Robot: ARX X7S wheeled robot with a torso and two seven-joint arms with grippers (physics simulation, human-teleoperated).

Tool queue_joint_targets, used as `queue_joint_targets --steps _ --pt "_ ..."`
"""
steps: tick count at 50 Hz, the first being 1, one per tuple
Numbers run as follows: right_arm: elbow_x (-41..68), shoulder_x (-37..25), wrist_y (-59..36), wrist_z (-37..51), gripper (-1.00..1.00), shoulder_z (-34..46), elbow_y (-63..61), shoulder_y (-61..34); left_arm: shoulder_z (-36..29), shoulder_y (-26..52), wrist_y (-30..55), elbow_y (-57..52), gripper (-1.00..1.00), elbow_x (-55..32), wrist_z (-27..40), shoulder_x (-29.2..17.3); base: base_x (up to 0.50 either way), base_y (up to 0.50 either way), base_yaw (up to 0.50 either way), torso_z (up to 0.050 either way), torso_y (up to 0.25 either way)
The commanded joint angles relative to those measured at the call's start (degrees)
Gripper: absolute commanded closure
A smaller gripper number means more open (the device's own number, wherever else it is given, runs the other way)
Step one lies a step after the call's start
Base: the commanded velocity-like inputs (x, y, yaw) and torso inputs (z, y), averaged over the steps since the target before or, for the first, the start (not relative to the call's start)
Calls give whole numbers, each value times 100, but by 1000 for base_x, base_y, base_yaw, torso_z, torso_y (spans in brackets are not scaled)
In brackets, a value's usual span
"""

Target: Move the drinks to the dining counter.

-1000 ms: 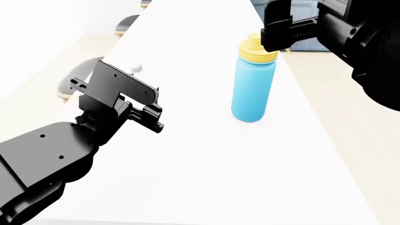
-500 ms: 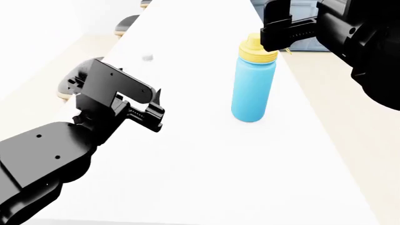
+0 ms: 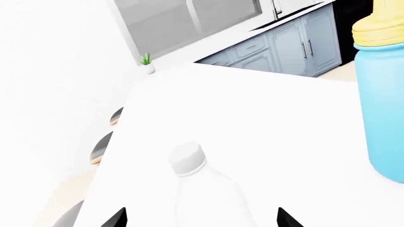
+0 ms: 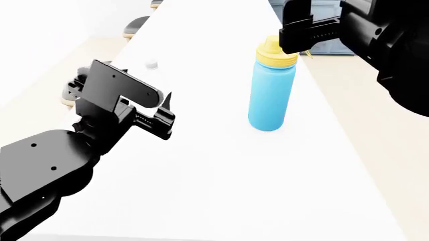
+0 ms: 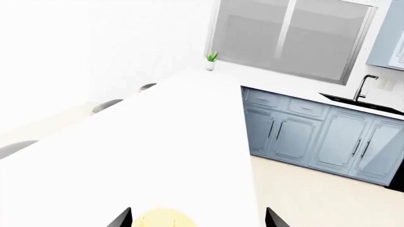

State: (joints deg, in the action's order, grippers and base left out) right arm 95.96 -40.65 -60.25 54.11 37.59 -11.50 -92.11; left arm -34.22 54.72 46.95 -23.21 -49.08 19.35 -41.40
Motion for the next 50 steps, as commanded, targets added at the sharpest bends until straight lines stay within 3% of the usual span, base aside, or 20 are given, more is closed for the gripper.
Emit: queue_joint_targets --steps 1,13,36,50 --pt "34 10 -24 19 -100 6 26 -111 536 81 97 -403 -100 -679 200 -151 0 0 0 0 0" --pt "83 11 -54 85 -100 -4 6 -271 1627 508 339 -1237 -100 -2372 914 -608 0 0 0 0 0" --pt "530 -162 -7 742 -100 -319 -271 -890 2297 1216 493 -1262 -100 -3358 1585 -1125 0 0 0 0 0" --pt "1259 -61 -325 1356 -100 -251 -126 -1876 2408 2036 783 -1121 -100 -4033 1978 -1391 0 0 0 0 0"
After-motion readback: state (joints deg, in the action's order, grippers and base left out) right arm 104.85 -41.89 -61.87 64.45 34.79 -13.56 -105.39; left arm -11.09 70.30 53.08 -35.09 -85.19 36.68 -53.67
